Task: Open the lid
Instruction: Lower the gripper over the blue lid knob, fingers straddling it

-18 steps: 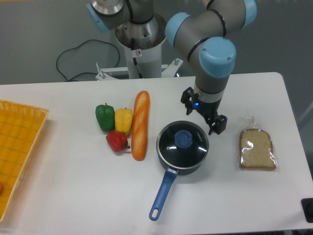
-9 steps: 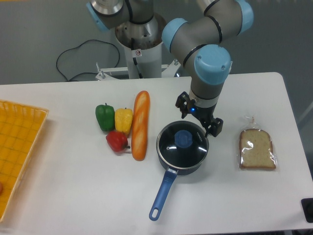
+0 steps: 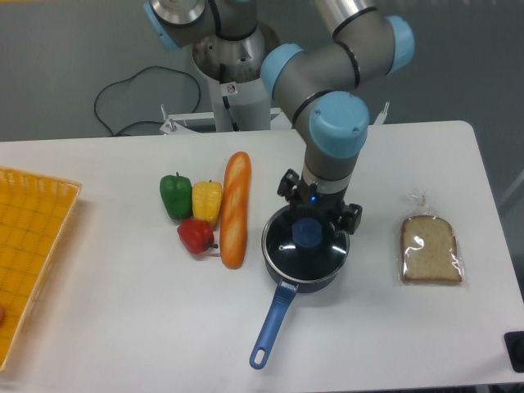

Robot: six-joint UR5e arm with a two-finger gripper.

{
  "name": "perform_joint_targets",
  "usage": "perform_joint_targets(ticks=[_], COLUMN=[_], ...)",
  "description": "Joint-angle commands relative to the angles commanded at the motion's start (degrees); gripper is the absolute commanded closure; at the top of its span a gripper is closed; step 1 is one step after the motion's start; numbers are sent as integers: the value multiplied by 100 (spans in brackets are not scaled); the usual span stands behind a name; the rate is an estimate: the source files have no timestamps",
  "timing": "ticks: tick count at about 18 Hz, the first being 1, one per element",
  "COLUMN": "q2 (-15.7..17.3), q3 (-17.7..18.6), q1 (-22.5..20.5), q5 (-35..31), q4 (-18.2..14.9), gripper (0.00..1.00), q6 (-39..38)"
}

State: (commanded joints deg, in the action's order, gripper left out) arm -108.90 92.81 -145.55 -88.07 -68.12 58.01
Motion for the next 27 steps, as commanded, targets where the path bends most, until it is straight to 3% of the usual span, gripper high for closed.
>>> perform_joint_targets(ticks=[6,27], q2=[-35,-193], q3=[9,62], q1=[9,9], q5=[-79,-97], q4=[167,176], gripper=[0,0], q6=[0,-18])
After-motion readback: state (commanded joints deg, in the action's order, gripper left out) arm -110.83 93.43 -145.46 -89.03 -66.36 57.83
